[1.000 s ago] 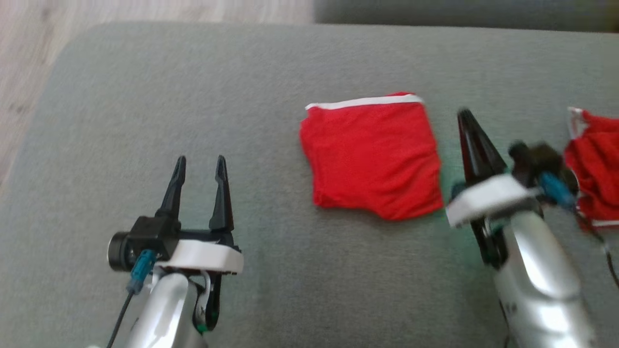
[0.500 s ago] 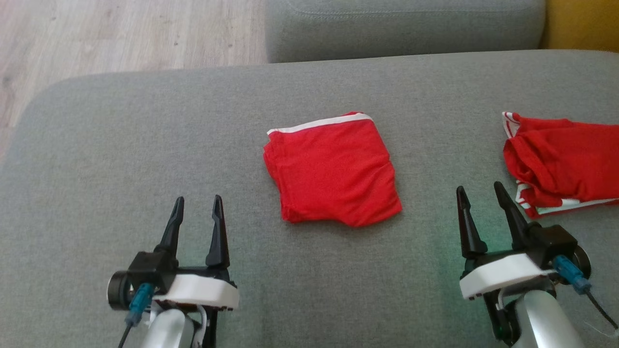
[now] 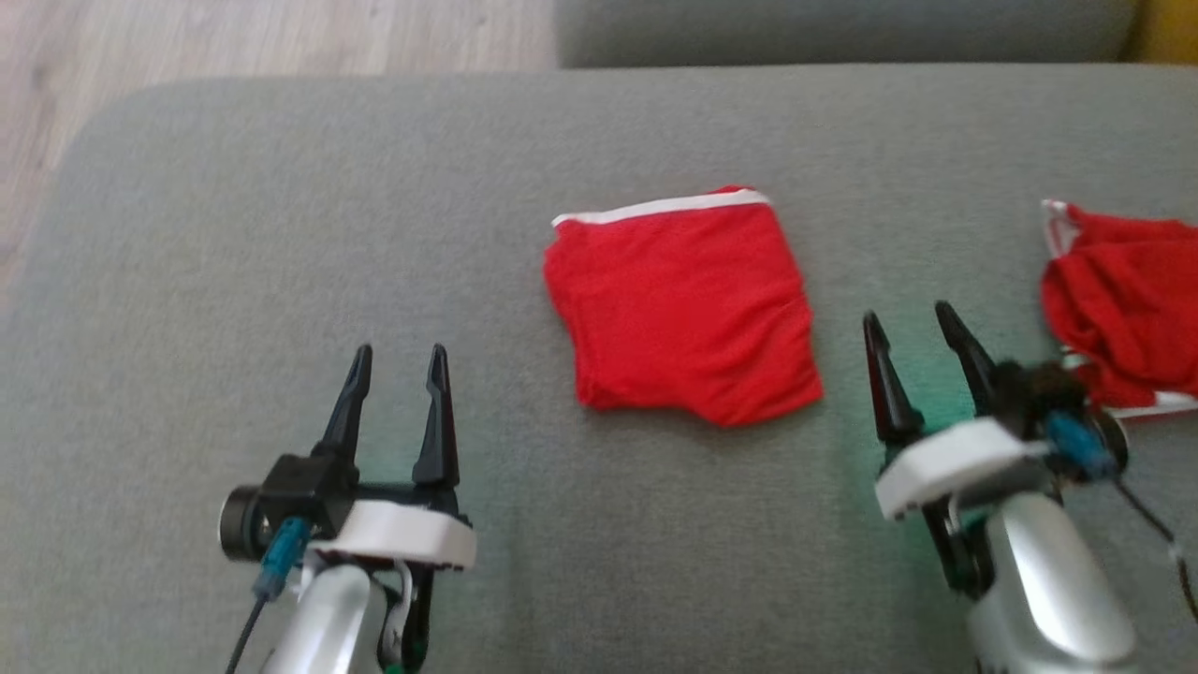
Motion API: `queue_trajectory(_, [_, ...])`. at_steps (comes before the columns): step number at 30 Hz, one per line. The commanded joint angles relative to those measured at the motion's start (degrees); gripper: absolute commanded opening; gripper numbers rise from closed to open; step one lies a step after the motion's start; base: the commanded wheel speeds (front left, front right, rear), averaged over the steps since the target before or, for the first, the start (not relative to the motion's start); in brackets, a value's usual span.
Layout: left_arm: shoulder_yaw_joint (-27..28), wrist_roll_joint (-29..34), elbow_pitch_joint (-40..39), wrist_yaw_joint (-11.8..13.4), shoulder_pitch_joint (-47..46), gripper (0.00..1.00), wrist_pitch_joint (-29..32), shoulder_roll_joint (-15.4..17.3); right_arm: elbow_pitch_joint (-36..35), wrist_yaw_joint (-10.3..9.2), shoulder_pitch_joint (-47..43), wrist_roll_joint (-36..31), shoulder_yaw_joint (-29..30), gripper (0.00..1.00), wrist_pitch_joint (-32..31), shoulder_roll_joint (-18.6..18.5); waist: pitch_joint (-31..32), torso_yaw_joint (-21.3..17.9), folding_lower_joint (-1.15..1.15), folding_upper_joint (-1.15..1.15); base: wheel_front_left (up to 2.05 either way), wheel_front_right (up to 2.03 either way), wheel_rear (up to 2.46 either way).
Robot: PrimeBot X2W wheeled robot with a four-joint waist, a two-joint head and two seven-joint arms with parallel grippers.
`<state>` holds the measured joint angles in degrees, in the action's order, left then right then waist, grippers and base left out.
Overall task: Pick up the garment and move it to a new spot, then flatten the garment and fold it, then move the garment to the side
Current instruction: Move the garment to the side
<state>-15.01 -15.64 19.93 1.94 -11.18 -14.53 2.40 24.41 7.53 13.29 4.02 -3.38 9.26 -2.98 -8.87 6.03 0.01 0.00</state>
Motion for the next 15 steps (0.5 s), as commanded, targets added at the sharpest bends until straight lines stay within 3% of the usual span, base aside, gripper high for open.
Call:
queue_trajectory(1, [1.27,-0.39,-1.83,-0.15,-2.72,1.0,-0.47,0.48,-0.85,-0.04,3.6,0.03,-1.8,1.0,-0.81,0.1,-2.05,1.83,-0.01,0.0,0.0,0.0,0.0])
queue_trajectory(15, [-1.54,-2.18,-0.95,0.35,-5.93,1.0,-0.47,0.48,16.8,-0.04,16.19,6.2,-5.12,1.0,-10.92,0.11,-6.07,7.71,-0.01,0.0,0.0,0.0,0.0])
